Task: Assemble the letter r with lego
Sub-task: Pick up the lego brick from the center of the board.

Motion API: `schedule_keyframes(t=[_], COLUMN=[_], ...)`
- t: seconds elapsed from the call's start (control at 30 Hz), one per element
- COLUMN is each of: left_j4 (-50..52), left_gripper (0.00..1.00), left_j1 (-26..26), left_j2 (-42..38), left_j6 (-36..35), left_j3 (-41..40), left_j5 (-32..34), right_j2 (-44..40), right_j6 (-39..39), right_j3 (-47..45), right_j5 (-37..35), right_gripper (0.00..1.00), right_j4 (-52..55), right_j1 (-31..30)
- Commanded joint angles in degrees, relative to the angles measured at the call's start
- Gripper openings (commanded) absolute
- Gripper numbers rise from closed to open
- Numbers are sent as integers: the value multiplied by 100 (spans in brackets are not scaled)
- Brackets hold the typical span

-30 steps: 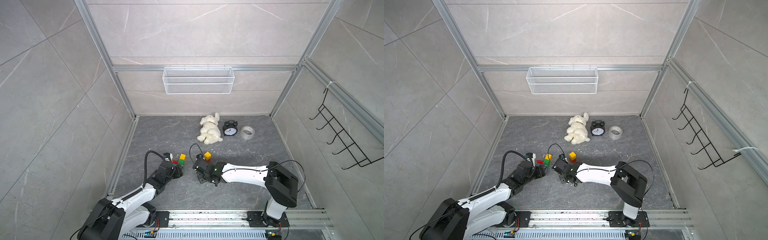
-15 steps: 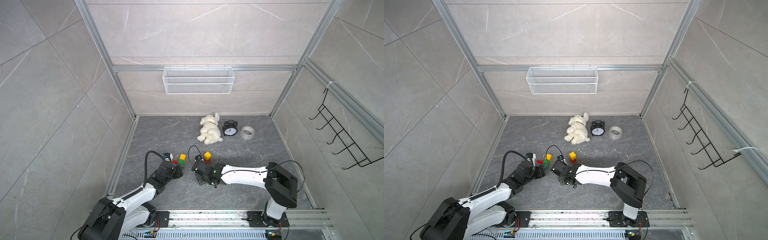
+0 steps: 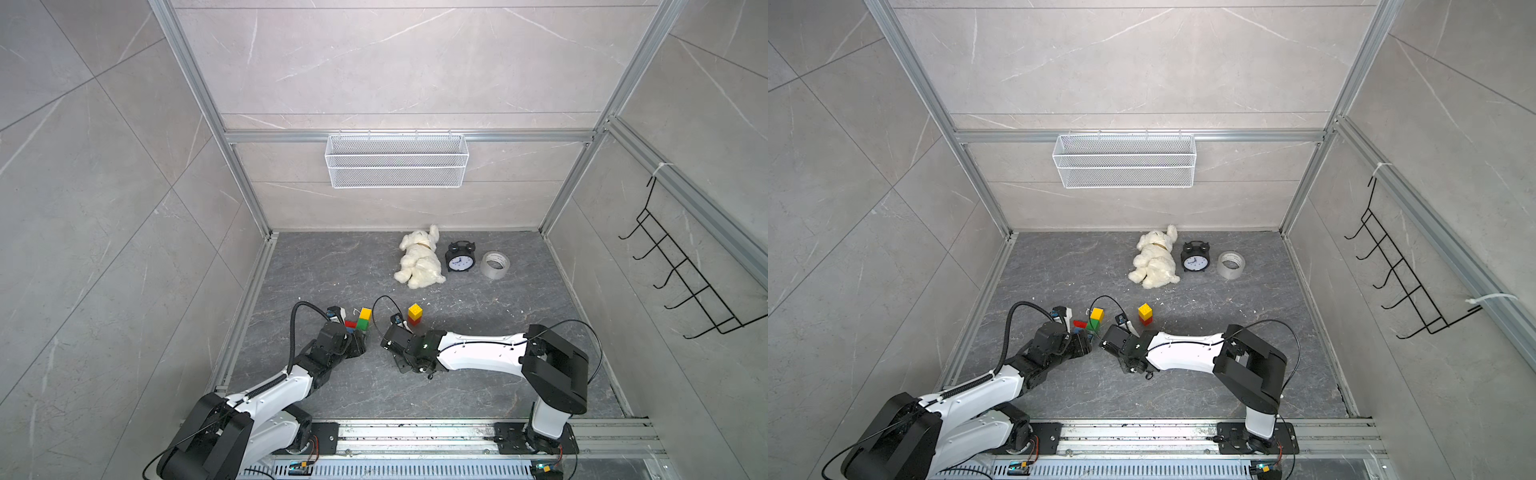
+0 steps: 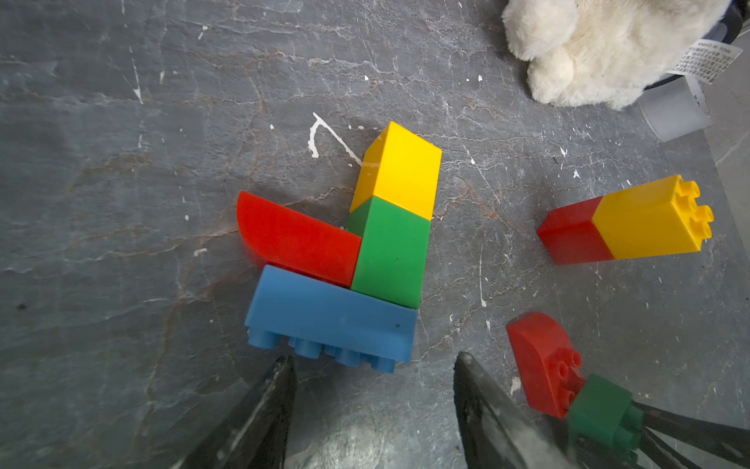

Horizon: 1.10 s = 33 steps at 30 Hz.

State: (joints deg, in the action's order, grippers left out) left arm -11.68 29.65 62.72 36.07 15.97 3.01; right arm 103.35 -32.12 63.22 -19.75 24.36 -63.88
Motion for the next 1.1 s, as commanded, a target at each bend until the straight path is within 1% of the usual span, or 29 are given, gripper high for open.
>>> schedule_keyframes(t=[0.0,0.17,0.4,0.63,0.7,0.77,0.9,1.07], left_j4=[0,-26,-77,-62,-64,-55,-36,-57], left_gripper=[65,65,65,65,65,65,65,65], left_j1=[30,25,32,28,23,25,24,31], left_j2=[21,25,-63,-232,-268,-281,-299,-268], left_j6=[26,18,12,-4,-9,-16,-13,-39], left_j3=[179,162,83,-3,-23,-22,-28,-8], left_j5=[137,153,196,287,305,308,318,334], right_j2=[-172,-307,31,419,585,702,677,851], right_j6=[37,185,205,204,229,224,197,135], right_j3=[60,503,1841,2784,2966,3005,2748,2749], right_j5=[-184,-37,170,976,1069,1070,1150,1138], right_gripper=[26,23,17,16,16,16,16,16], right_j4=[170,684,2327,3325,3547,3634,3262,3095], right_j1=[-43,-37,-20,306,340,341,392,426])
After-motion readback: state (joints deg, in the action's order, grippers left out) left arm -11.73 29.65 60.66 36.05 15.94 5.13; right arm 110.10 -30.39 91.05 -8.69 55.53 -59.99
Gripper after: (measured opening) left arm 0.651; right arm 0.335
